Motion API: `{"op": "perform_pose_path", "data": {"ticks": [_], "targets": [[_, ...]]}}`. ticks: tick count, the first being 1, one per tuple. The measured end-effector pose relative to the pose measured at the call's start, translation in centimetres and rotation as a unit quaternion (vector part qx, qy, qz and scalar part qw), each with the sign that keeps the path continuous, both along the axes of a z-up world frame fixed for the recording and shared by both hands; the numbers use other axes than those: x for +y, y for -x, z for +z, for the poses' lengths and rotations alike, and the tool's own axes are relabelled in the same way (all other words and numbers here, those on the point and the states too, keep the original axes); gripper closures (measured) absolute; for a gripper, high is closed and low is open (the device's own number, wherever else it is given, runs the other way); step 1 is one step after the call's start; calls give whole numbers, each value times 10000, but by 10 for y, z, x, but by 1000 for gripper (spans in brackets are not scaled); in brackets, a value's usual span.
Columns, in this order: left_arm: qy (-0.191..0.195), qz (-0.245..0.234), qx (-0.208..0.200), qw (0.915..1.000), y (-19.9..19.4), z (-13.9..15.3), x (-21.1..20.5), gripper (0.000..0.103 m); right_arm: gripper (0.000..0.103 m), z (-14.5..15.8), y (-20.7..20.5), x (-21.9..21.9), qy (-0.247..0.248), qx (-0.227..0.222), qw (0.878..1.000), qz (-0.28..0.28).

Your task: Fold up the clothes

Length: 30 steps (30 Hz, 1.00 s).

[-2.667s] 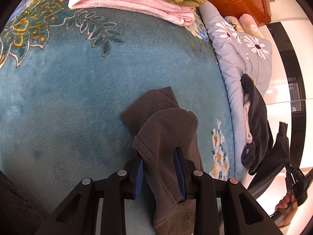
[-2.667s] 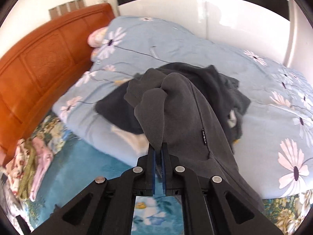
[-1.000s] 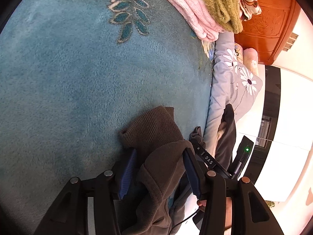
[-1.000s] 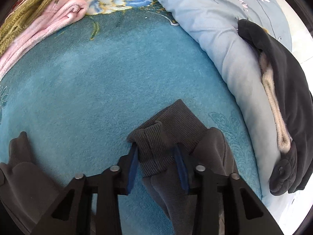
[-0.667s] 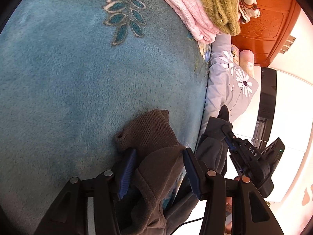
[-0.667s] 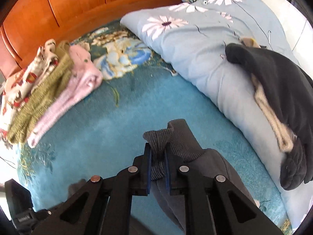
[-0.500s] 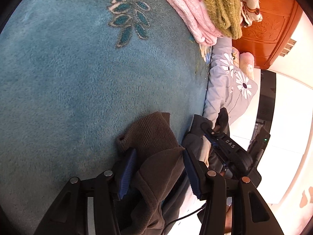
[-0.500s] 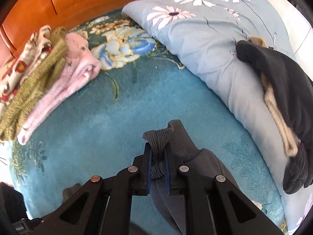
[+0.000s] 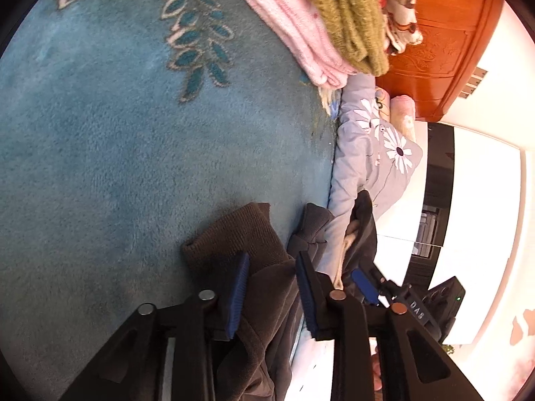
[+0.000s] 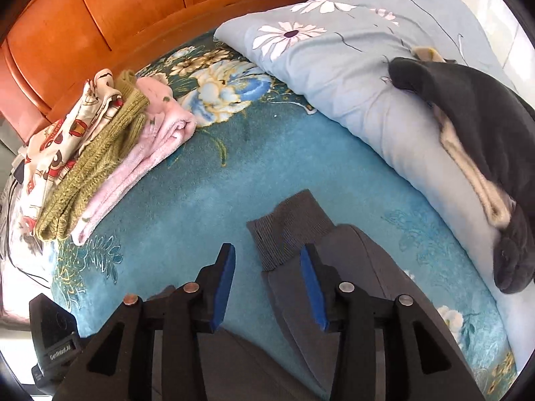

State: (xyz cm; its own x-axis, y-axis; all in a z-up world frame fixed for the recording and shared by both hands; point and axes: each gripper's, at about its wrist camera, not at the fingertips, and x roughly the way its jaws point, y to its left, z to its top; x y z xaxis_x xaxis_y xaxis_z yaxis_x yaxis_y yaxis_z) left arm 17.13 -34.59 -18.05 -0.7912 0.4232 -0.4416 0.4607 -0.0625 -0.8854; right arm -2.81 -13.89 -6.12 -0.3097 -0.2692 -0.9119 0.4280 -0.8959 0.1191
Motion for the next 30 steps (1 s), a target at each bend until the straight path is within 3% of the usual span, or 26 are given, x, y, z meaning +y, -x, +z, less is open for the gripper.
{"op": "perform_pose_path", "data": {"ticks": [3, 6, 10, 17, 25, 30], "targets": [[349, -162, 290, 9988, 4, 18, 3, 85, 61, -4, -14, 31, 78, -193, 9995, -227], [507, -207, 46, 9985, 3, 20, 3, 85, 61, -10, -27, 63, 142, -350, 9979, -531], [14, 98, -327, 9994, -9, 3, -7, 75, 61, -19, -43, 103, 329, -597, 9932, -940], [-146, 83, -495, 9986, -18, 5, -6, 42, 61, -32, -58, 141, 504, -894, 9860, -1317], [-670, -671, -770, 9925, -4, -13, 17, 40, 61, -34, -65, 145, 639, -873, 9868, -1205], [-1103, -684, -454, 9905, 3, -21, 21, 40, 61, -37, -69, 146, 636, -912, 9876, -1111]]}}
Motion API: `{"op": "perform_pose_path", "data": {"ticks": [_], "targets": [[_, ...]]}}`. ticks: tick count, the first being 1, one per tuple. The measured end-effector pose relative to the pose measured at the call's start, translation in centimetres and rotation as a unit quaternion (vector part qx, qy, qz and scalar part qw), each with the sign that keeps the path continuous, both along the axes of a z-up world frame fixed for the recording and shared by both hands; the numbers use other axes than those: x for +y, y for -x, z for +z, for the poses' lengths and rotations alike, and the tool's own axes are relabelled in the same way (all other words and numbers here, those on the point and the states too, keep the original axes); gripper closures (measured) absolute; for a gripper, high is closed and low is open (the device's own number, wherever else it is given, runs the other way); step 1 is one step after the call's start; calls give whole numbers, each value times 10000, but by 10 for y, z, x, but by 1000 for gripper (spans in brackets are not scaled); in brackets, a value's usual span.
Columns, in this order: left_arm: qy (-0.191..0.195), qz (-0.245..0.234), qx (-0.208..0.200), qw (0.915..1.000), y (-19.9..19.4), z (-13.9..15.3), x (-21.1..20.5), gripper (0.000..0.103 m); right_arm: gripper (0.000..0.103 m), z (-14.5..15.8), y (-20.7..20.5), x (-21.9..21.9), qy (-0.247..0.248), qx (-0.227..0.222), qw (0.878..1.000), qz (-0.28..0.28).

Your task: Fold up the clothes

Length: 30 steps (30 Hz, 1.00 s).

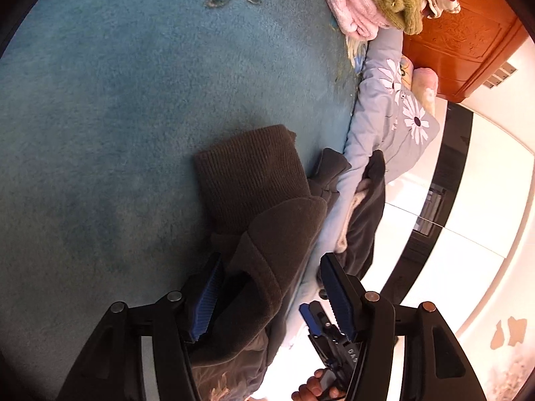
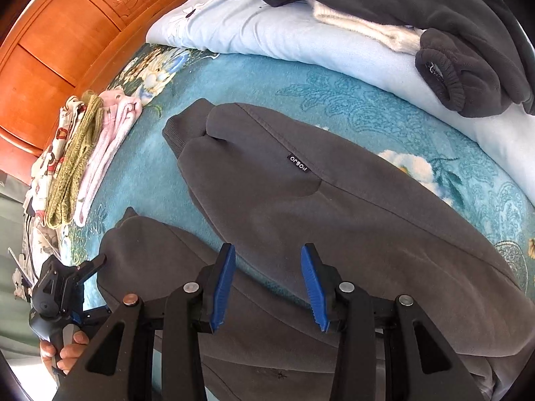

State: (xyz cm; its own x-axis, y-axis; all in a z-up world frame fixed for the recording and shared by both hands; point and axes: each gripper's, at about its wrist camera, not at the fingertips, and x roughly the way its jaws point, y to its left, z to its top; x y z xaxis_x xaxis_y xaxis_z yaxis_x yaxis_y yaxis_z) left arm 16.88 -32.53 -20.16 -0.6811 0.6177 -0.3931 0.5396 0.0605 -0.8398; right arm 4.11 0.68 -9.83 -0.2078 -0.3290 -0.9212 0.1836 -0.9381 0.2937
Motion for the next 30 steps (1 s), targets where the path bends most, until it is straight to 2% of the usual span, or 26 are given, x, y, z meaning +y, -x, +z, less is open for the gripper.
{"op": "perform_pose_path", "data": {"ticks": [2, 4, 7, 8, 10, 12, 13, 15, 18, 22, 24, 27, 30], "targets": [[-74, 153, 26, 9999, 1, -3, -4, 40, 61, -1, -1, 2, 2, -25, 10000, -10], [127, 420, 14, 9990, -2, -1, -11, 40, 61, -2, -3, 5, 0, -41, 10000, -32], [468, 630, 378, 9962, -3, 13, -18, 43, 61, -2, -4, 11, -3, -52, 10000, -78], [701, 619, 456, 9946, -3, 19, -17, 57, 61, -2, -5, 12, -5, -53, 9999, -94], [1141, 529, 498, 9908, -2, 29, -14, 77, 61, -3, -5, 15, -12, -75, 9999, -128], [1453, 550, 477, 9867, -4, 36, -14, 82, 61, -4, -6, 17, -2, -113, 9998, -157], [1617, 552, 437, 9843, -5, 39, -13, 83, 61, -4, -7, 17, 9, -125, 9998, -164], [2006, 466, 56, 9786, -5, 39, -13, 87, 61, -3, -10, 18, 12, -103, 9999, -135], [2239, 471, -364, 9728, -9, 33, -17, 90, 61, 0, -14, 20, -64, -58, 9999, -90], [2567, 263, -364, 9654, -8, 39, -16, 90, 61, 8, -21, 36, -151, 42, 9997, -175], [2583, 249, -378, 9650, -10, 39, -15, 90, 61, 14, -26, 53, -239, 101, 9992, -307], [2168, 431, -338, 9747, -16, 32, -20, 88, 61, 20, -34, 83, -384, 145, 9975, -583], [1689, 558, -379, 9833, -19, 25, -22, 76, 61, 20, -47, 113, -512, 79, 9951, -843]]}}
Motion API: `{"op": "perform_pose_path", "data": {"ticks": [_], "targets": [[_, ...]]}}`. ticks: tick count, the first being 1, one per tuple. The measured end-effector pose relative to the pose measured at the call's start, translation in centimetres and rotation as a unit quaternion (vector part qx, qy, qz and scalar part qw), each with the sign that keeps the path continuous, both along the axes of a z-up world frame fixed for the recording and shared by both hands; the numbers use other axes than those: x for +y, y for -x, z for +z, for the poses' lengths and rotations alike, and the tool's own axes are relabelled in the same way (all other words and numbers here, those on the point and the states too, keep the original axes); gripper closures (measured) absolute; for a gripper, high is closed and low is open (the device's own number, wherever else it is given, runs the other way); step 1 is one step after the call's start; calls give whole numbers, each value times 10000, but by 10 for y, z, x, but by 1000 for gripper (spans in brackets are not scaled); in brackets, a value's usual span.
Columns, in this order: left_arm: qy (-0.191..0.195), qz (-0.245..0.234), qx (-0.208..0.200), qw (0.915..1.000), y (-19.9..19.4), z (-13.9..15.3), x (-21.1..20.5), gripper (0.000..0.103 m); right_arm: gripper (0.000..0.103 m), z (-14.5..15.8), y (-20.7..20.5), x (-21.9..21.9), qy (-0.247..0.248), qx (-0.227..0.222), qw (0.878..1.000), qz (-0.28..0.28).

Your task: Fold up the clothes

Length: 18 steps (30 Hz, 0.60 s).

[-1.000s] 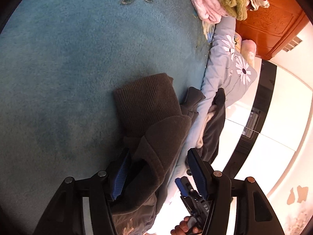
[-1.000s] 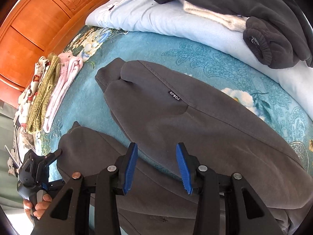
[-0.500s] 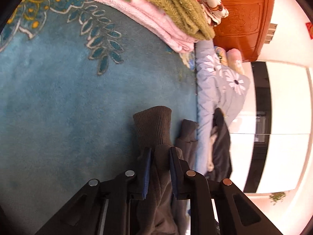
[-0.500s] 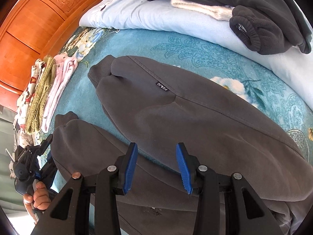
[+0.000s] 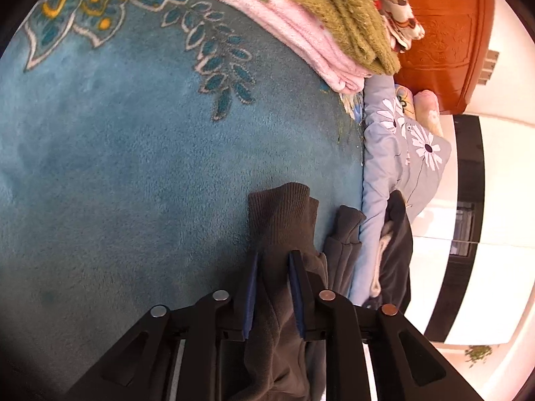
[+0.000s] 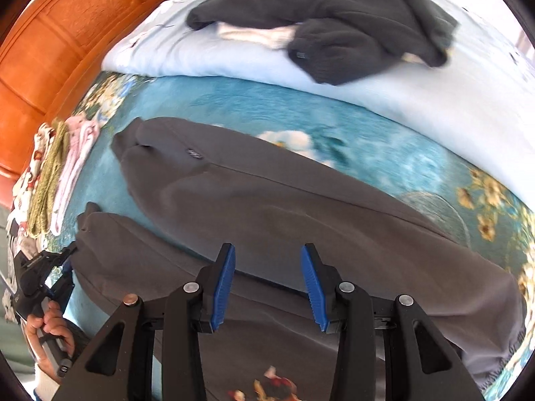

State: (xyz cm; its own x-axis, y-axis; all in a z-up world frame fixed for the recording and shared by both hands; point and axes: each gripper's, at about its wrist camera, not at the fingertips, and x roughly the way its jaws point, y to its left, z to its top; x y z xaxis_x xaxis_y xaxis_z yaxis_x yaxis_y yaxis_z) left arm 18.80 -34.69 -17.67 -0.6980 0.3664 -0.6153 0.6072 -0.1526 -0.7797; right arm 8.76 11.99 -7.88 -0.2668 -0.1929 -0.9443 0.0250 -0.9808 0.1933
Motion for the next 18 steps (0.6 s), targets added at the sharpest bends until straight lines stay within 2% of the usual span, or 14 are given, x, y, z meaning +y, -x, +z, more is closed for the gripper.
{"op": "perform_pose_path", "data": {"ticks": [1, 5, 8, 14, 16, 18], "targets": [[-132, 30, 5, 9999, -1, -2, 0, 72, 61, -1, -6, 8, -38, -40, 10000, -63], [-54, -227, 68, 9997, 7, 6, 9, 69, 61, 0, -34, 44, -264, -181, 9992, -259], [110, -408, 176, 9990, 12, 16, 14, 60, 61, 6, -65, 81, -420, -233, 9978, -461], [198, -689, 83, 9974, 16, 20, 21, 58, 61, 16, -150, 152, -488, -322, 9910, -1208], [255, -808, 22, 9964, 17, 20, 25, 58, 61, 12, -176, 151, -535, -453, 9923, -1020], [430, -935, 1, 9947, 20, 24, 29, 58, 60, 4, -194, 136, -667, -598, 9946, -530]]}}
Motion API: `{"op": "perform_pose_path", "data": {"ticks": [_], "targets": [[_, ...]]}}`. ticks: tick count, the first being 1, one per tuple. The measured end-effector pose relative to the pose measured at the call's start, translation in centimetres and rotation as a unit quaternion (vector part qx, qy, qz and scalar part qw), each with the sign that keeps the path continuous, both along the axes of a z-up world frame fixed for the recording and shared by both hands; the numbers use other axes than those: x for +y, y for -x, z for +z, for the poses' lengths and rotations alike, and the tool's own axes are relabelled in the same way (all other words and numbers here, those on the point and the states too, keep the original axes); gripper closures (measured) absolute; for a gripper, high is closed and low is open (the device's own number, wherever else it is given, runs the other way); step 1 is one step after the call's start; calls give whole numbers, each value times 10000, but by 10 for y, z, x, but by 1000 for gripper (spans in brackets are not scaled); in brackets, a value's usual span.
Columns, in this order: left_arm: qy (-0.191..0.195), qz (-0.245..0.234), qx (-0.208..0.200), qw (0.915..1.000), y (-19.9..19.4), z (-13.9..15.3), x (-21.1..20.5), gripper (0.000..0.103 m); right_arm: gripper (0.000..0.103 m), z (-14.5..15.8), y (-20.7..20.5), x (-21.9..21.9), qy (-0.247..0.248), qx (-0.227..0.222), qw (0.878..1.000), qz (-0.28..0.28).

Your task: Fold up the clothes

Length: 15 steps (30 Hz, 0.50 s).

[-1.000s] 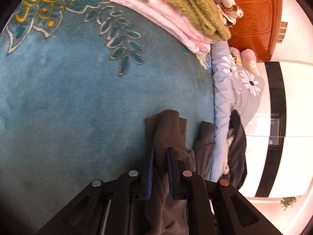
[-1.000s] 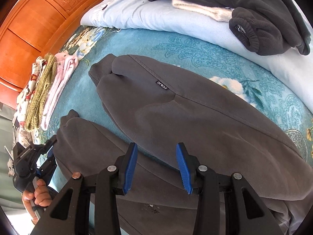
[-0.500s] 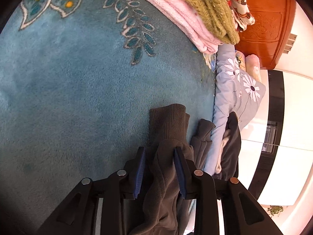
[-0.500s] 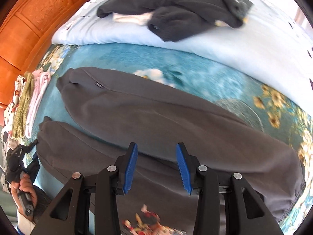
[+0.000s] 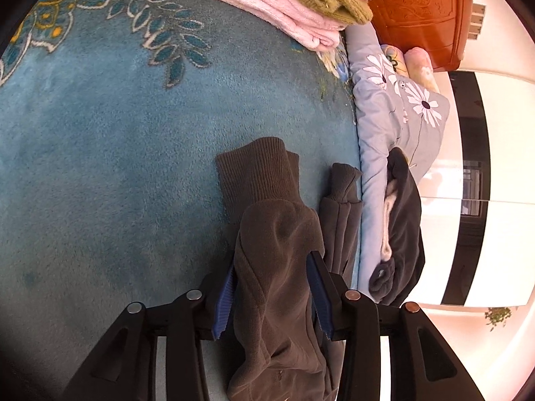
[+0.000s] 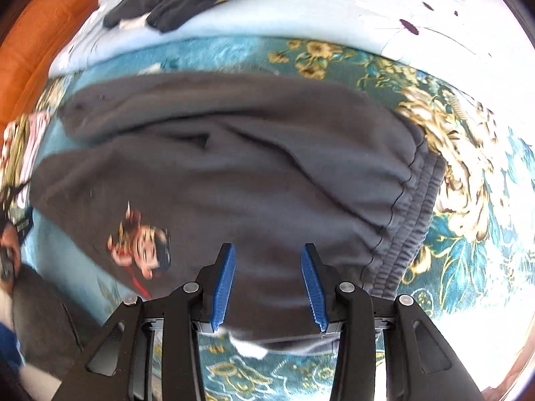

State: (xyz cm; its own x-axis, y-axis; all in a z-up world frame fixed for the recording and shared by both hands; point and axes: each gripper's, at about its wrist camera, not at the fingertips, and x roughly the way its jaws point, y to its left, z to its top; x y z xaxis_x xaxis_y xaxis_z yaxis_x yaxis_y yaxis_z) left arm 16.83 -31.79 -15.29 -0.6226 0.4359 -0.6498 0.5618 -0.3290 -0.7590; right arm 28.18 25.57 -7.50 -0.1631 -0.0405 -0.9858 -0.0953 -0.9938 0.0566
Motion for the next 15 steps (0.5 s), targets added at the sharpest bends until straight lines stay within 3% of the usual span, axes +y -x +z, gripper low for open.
{"op": "perform_pose_path", "data": {"ticks": [3, 8, 15], "targets": [[178, -134, -55, 9997, 1, 3, 4, 58, 56, -16, -15, -39, -60, -261, 9948, 981], [24, -55, -54, 10000, -3, 0, 1, 58, 56, -38, -24, -91, -189, -485, 9739, 2209], [213, -178, 7, 9996, 2, 3, 6, 60, 56, -58, -29, -107, -763, -653, 9558, 2765]]}}
